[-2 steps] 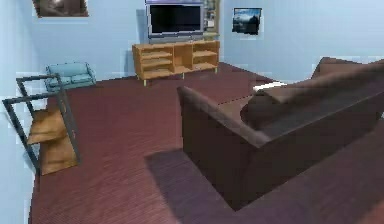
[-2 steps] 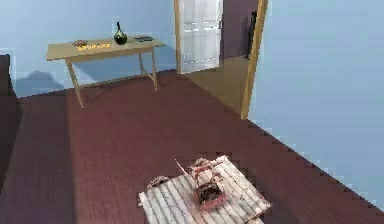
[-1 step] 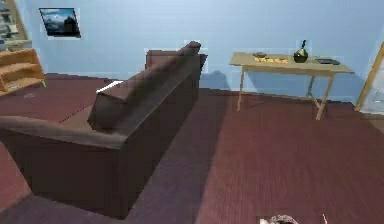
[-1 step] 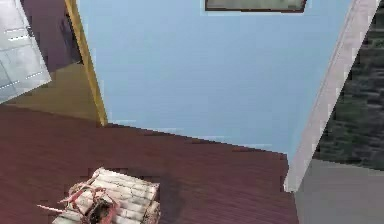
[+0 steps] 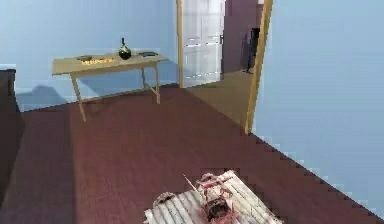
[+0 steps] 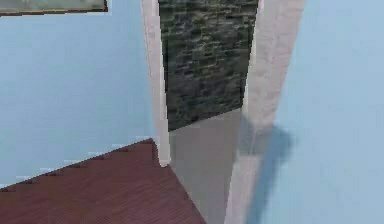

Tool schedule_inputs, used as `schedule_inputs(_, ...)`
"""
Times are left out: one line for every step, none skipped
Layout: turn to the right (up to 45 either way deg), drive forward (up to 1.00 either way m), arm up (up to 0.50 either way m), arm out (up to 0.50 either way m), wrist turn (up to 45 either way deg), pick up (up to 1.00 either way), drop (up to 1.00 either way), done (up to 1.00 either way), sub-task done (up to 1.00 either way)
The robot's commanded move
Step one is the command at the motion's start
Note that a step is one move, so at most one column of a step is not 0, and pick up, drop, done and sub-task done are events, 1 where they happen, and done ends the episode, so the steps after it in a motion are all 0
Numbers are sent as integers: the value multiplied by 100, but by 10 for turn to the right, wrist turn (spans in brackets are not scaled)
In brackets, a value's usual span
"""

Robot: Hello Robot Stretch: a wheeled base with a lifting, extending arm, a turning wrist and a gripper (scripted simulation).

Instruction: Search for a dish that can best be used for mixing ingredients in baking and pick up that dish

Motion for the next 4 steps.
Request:
schedule_inputs(450, 0, 0, 0, 0, 0, 0, 0, 0)
schedule_inputs(150, 0, 0, 0, 0, 0, 0, 0, 0)
schedule_inputs(0, 60, 0, 0, 0, 0, 0, 0, 0)
schedule_inputs(420, 0, 0, 0, 0, 0, 0, 0, 0)
